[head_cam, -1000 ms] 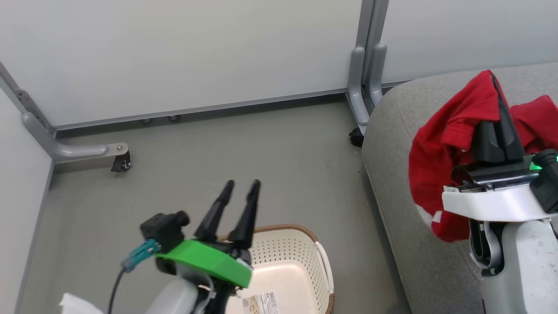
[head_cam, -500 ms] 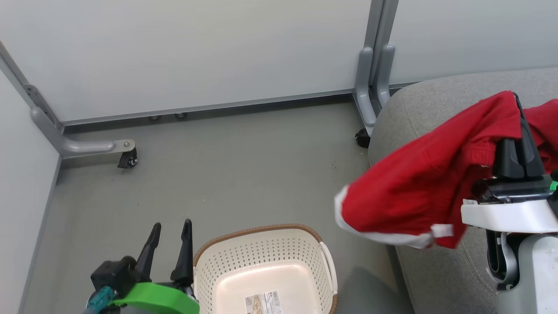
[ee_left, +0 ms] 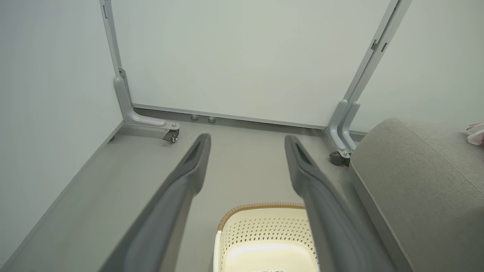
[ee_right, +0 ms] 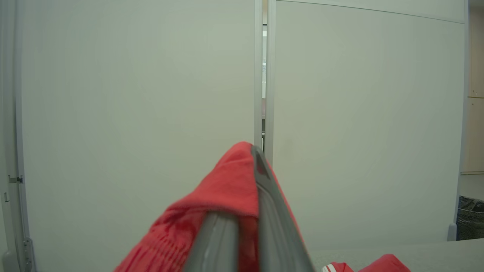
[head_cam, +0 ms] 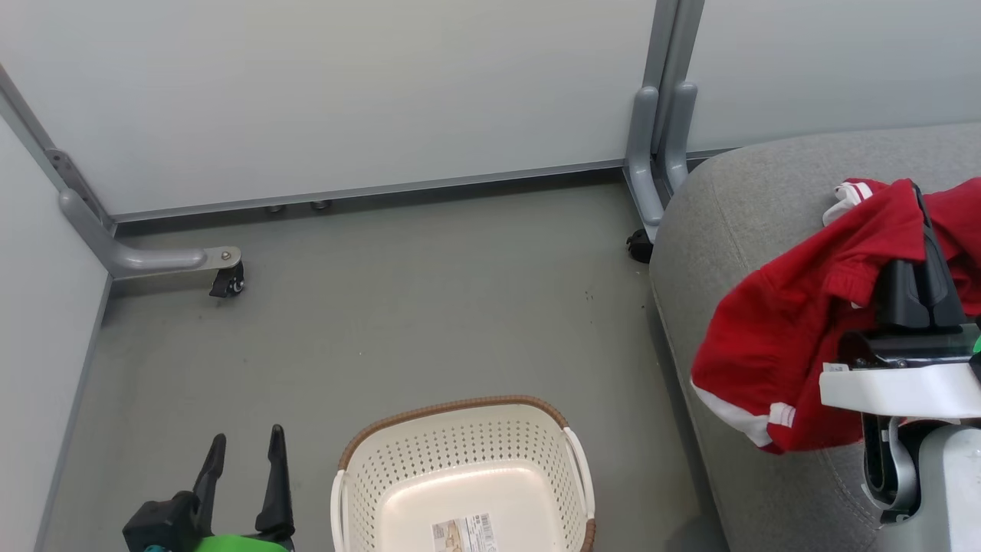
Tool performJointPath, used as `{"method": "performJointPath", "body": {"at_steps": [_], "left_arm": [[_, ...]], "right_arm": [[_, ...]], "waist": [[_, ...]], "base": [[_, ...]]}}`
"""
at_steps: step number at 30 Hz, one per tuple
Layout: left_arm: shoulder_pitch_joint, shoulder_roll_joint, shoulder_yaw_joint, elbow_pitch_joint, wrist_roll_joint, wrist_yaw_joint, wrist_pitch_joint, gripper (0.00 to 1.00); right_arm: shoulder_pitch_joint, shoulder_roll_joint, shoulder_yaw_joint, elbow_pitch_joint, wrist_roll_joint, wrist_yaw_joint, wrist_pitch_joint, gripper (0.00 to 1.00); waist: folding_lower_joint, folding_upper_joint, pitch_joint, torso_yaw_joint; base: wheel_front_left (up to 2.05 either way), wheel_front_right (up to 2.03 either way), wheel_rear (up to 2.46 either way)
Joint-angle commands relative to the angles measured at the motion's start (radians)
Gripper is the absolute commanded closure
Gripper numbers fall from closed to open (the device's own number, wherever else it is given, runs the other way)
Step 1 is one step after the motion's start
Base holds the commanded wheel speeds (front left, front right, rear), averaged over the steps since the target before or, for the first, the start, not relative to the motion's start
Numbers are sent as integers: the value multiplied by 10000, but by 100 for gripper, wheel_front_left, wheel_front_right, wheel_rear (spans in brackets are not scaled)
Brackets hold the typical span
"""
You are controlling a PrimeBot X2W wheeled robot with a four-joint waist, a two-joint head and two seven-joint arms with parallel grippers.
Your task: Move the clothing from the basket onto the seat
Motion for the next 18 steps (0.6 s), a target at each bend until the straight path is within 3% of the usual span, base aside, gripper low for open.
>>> {"method": "performJointPath", "body": {"at_steps": [1,18], "left_arm": [[136,10,123,-149,346,-47,5,0],[492,5,-66,-1514,977,142,5,0]], "right_arm": [[44,-22,-15,25,37,-14,-4,100],[-72,-24,-3,81,174,-14,-4,100]], "waist": [[0,0,3,-3],[0,0,0,-39]], "base": [[0,0,0],[0,0,0]]}}
